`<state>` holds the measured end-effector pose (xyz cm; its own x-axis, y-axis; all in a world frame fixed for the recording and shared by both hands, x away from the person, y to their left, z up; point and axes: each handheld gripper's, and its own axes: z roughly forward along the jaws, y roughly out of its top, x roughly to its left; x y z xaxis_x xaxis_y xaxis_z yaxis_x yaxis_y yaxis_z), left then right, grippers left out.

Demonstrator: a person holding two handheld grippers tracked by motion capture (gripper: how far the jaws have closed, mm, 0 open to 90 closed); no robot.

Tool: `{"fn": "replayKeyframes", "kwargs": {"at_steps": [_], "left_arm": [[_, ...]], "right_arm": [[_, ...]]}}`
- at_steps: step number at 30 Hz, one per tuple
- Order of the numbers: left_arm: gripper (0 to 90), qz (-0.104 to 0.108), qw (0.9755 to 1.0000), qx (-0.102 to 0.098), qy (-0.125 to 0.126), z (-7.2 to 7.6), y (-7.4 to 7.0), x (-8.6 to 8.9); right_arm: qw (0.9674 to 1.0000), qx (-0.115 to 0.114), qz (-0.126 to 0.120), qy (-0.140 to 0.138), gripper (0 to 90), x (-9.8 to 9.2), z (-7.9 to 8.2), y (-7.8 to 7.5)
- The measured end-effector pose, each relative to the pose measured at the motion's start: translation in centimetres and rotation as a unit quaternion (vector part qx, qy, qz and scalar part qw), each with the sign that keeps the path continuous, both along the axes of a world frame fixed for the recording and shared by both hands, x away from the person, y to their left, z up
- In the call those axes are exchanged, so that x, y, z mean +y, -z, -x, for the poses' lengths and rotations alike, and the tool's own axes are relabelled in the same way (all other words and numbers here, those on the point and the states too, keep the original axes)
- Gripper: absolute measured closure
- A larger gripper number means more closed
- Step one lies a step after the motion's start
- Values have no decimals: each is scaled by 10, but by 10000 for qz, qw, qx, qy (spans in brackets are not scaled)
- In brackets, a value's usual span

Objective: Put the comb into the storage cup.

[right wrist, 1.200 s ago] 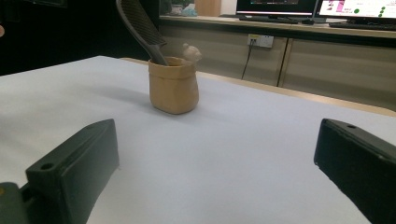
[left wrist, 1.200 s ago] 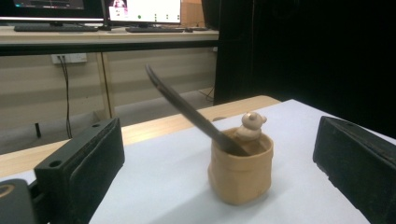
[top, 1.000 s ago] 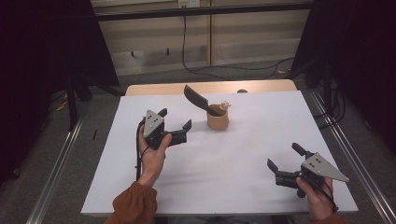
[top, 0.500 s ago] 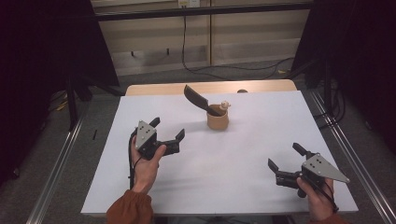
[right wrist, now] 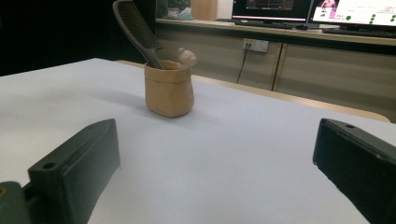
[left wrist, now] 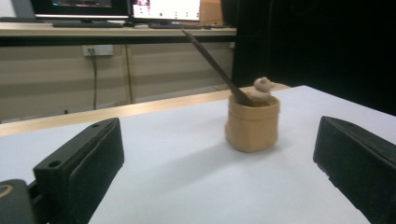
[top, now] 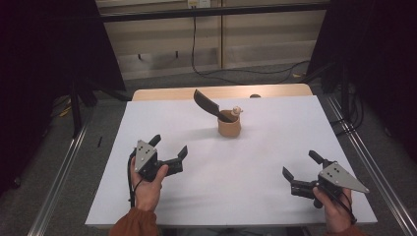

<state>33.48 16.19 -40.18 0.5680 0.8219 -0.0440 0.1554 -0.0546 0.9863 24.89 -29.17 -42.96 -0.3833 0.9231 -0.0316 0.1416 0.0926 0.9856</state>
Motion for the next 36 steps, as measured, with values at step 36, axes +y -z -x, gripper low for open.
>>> {"fn": "replayKeyframes", "kwargs": {"at_steps": [36], "left_arm": [[25, -270, 9980, 293, -493, 50, 22, 45]], "right_arm": [[9996, 105, -171, 209, 0, -8, 12, 1]]}}
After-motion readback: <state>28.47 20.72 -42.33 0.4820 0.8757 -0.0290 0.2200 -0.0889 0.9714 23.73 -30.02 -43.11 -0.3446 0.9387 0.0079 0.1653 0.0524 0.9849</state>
